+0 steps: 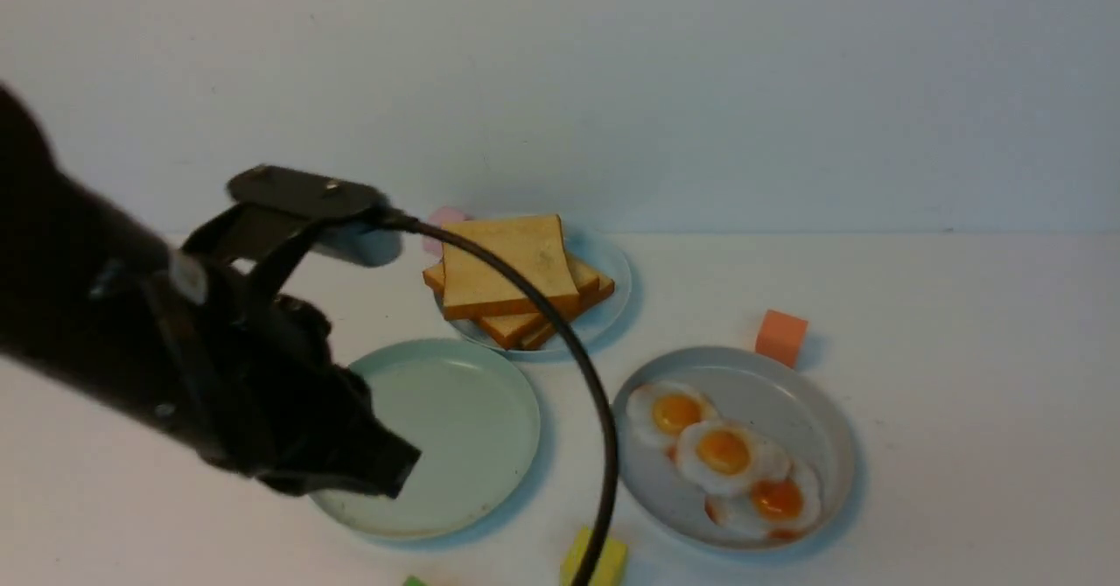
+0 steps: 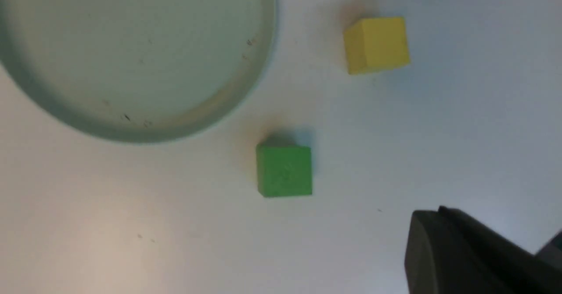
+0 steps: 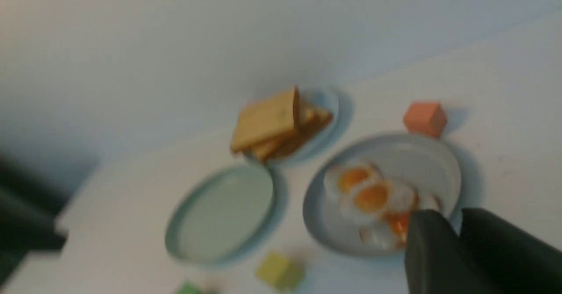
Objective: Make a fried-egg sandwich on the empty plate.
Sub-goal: Use the left arm to grab a slice of bread
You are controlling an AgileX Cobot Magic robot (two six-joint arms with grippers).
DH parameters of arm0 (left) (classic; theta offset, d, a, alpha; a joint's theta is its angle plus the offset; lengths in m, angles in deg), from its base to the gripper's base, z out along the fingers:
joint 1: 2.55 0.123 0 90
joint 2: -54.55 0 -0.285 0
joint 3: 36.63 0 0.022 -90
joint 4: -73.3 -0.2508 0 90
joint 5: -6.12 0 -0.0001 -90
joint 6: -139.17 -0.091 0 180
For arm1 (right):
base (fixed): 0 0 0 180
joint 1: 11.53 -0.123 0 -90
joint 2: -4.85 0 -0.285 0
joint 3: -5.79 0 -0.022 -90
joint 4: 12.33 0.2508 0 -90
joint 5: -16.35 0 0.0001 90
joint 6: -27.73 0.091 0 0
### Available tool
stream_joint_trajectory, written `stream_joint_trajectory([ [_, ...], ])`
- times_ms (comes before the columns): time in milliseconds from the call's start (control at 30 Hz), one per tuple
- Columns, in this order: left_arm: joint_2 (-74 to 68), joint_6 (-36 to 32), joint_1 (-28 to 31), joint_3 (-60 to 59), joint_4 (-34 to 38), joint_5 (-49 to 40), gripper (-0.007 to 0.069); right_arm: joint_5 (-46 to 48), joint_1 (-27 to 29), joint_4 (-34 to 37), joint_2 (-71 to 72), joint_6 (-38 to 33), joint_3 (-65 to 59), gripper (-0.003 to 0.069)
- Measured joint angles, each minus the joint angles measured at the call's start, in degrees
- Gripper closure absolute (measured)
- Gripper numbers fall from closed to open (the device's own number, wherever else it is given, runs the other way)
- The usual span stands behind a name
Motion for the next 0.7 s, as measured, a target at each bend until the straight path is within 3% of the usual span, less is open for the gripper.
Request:
stream_joint_trajectory([
  [133, -9.13, -4.5, -0.17, 8.09, -4.12, -0.78, 0.0638, 20.64, -3.1, -5.19, -11.9, -5.32, 18.13, 0.0612],
  [400, -27.83, -15.57, 1.57, 26.0, -4.78, -2.17, 0.0638, 24.52, -17.89, -6.97, -19.67, -8.53, 32.33, 0.0612],
  [533, -36.43, -20.01, 4.66, 37.04, -4.47, -3.75, 0.0638, 24.58, -21.46, -8.48, -20.35, -9.14, 33.46, 0.0603],
  [700, -45.58, -23.35, 6.34, 46.48, -4.48, -4.67, 0.0606, 24.58, -21.96, -10.43, -20.35, -9.14, 33.46, 0.0591],
])
